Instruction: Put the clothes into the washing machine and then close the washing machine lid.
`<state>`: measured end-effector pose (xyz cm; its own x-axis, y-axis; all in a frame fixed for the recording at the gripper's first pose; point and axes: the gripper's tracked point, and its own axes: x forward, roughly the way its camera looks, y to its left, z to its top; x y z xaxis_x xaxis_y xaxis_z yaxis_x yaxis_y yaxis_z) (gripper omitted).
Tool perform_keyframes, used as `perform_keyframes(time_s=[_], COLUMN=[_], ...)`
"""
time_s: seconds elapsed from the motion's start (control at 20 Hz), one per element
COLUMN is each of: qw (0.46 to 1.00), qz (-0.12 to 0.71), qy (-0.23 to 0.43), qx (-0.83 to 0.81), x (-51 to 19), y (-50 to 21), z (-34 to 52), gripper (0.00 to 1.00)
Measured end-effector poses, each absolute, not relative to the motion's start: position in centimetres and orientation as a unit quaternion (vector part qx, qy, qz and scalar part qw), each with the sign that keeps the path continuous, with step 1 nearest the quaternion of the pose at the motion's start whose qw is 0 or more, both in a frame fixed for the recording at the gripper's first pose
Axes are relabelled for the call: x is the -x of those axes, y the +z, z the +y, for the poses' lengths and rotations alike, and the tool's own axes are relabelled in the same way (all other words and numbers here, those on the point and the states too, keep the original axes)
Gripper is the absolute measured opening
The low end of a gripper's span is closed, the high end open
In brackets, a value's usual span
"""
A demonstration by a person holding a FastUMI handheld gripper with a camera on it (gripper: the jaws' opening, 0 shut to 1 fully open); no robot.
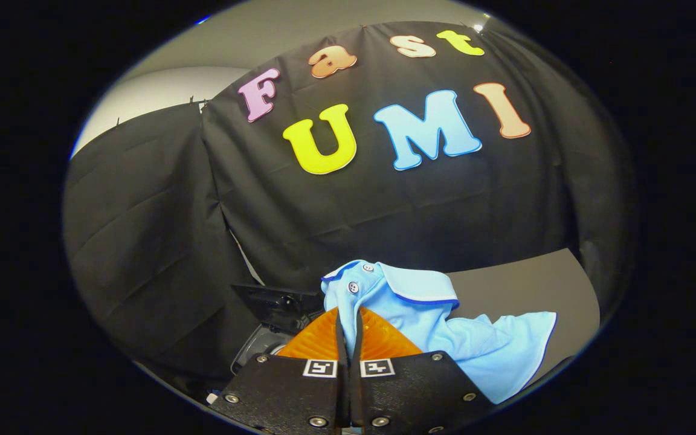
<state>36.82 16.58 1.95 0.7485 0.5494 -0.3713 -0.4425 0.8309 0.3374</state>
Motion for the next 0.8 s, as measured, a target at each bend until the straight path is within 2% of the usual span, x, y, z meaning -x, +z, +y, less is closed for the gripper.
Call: perform_keyframes(time_s=[0.35, 0.8], qw=[0.917, 0.899], qz=[0.226, 0.244], qy=[0.308, 0.35], qx=[-0.113, -0.104], x=[-34.3, -31.2], y=[3.3, 1.7], z=[23.8, 32.5], gripper=[0.0, 0.0])
